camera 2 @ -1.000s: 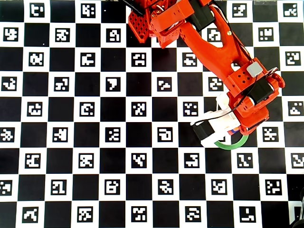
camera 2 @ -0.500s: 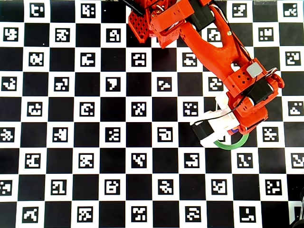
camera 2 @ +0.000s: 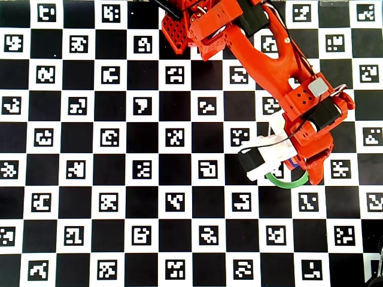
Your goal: Grab the red cube then put it in the green circle then put the blue cube on top and finally the orange cube on top
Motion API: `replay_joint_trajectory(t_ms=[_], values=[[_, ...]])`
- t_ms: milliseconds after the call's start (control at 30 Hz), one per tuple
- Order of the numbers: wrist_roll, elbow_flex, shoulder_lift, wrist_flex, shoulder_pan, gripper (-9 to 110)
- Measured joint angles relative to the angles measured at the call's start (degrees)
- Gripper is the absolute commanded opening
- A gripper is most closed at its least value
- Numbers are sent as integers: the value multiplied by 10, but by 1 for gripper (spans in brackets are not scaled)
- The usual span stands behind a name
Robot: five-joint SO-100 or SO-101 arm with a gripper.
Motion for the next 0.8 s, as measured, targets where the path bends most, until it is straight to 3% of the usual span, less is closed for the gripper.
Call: replay_joint_trajectory(t_ms=[300, 567, 800], values=[[-33, 83, 156, 1, 32, 48], [-78, 159, 311, -7, 117, 34], [-142, 245, 450, -52, 243, 15]])
